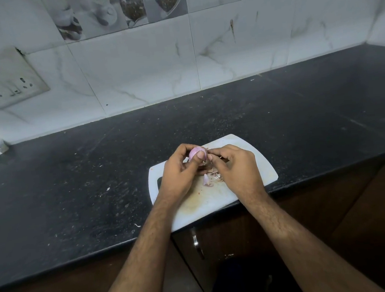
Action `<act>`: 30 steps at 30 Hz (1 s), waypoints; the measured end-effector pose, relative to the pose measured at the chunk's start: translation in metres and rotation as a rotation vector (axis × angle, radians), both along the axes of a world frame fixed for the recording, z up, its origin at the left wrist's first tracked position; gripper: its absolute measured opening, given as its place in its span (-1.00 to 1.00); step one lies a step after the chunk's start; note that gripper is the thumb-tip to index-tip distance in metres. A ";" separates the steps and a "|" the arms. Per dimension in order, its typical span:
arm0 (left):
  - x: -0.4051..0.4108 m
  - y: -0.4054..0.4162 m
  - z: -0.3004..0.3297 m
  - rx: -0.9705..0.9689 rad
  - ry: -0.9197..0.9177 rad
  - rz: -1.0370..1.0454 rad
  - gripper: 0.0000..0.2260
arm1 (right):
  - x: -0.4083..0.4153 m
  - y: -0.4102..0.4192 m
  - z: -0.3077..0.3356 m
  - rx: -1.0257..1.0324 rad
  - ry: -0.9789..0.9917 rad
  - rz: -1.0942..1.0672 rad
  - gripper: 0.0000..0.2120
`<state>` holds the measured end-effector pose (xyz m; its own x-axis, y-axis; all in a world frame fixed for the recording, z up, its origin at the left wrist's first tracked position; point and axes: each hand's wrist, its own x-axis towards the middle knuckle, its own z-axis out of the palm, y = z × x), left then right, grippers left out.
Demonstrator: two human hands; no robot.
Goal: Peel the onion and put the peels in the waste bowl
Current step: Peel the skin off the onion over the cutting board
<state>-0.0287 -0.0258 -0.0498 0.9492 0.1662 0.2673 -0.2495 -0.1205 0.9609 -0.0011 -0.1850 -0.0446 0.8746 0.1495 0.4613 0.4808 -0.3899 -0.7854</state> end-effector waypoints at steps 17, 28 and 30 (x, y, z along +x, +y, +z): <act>0.004 0.005 -0.002 0.047 -0.036 -0.012 -0.80 | 0.000 -0.002 -0.002 0.045 -0.004 -0.020 -0.90; 0.002 0.004 -0.002 0.096 -0.035 0.007 -0.76 | -0.001 -0.001 -0.001 -0.001 -0.002 -0.046 -0.87; 0.002 0.005 -0.002 0.115 -0.045 0.009 -0.76 | -0.001 -0.001 0.000 -0.007 0.003 -0.049 -0.87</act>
<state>-0.0270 -0.0205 -0.0521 0.9344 0.1408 0.3271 -0.2902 -0.2313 0.9286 -0.0018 -0.1864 -0.0451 0.8822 0.1092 0.4581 0.4588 -0.4185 -0.7838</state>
